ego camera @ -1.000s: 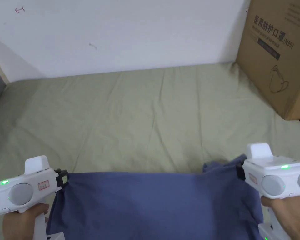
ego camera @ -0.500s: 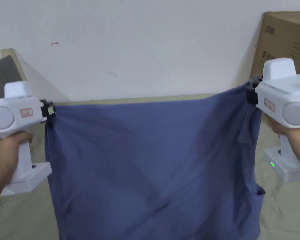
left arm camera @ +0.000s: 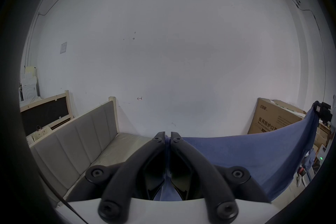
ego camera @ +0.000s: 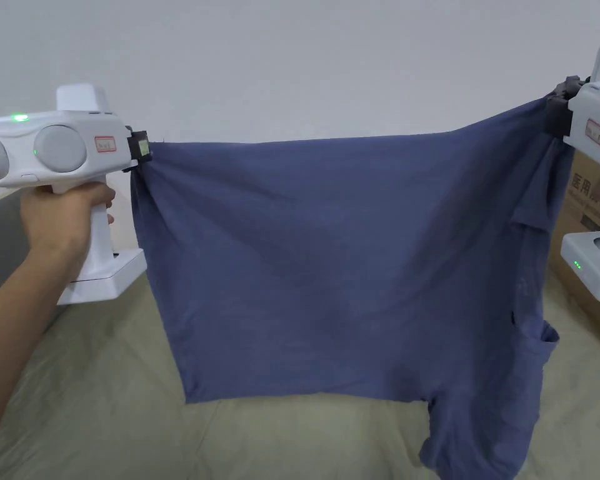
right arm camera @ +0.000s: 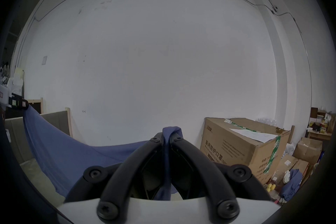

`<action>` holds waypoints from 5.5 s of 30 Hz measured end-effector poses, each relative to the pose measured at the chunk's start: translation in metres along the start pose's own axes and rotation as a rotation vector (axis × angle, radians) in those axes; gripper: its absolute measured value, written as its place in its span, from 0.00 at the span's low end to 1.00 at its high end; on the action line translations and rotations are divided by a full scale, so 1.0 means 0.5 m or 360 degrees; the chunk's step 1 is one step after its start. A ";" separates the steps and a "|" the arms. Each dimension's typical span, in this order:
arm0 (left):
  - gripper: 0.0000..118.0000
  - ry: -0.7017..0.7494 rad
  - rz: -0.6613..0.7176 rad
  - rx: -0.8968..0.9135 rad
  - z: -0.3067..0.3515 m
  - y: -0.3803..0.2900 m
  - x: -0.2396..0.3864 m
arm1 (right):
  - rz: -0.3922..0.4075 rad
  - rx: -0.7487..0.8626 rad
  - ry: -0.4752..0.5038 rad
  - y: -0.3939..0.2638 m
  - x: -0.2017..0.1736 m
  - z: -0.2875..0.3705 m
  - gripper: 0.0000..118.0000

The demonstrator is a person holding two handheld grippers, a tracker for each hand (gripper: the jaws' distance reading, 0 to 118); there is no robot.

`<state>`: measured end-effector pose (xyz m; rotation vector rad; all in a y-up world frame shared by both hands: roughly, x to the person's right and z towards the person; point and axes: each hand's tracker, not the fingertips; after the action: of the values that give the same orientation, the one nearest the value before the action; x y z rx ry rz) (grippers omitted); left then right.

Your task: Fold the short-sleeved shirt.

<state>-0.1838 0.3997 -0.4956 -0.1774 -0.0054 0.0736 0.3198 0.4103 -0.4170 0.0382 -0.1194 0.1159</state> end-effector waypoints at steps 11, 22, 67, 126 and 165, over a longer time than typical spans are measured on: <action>0.01 0.0008 -0.0034 -0.0198 -0.157 -0.181 -0.005 | -0.0167 -0.0254 0.0100 -0.222 0.032 -0.110 0.02; 0.01 0.0019 0.0051 -0.0582 -0.120 -0.482 -0.048 | -0.0284 -0.0616 0.0215 -0.500 0.022 -0.010 0.02; 0.95 0.0226 0.0226 -0.1261 0.434 -0.889 -0.169 | -0.0317 -0.1485 0.0005 -0.800 -0.009 0.605 0.84; 0.04 0.0033 0.0001 -0.1255 0.447 -0.940 -0.134 | -0.0156 -0.0847 0.0020 -0.607 -0.090 0.618 0.19; 0.04 0.0032 0.0060 -0.1026 0.190 -0.800 -0.128 | -0.0339 -0.1200 0.0102 -0.748 -0.034 0.371 0.03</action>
<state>-0.2195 0.0189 -0.3316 -0.8227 -0.0054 0.1060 0.3253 0.0290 -0.2468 -0.7033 -0.0885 -0.1459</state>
